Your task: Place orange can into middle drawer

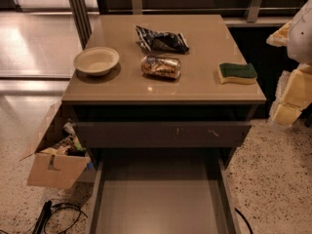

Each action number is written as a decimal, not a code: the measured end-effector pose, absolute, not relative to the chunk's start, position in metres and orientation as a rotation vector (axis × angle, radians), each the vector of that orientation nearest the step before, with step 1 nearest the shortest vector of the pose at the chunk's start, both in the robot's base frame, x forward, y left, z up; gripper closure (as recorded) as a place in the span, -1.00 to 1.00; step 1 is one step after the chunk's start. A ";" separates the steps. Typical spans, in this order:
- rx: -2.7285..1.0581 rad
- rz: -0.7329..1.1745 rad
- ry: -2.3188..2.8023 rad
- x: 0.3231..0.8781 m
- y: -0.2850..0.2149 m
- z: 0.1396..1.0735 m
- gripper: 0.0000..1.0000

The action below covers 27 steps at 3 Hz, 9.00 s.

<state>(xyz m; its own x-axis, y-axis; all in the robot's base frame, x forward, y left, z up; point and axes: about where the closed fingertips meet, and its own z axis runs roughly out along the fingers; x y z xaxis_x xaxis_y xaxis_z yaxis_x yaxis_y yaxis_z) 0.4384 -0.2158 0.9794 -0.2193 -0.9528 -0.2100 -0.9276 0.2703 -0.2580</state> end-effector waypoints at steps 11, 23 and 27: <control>-1.500 0.228 1.921 0.660 -0.039 0.879 -1.00; -1.506 0.214 1.951 0.648 -0.071 0.883 1.00; -1.397 0.276 1.982 0.526 -0.117 0.867 1.00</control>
Offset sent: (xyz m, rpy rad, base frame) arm 0.0391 0.0306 0.0166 0.0712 -0.0491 0.1798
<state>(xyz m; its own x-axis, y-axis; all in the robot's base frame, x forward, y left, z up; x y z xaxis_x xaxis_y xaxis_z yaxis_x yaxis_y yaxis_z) 0.5264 -0.1166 0.8675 -0.1864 -0.7471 -0.6380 -0.8931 0.3995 -0.2069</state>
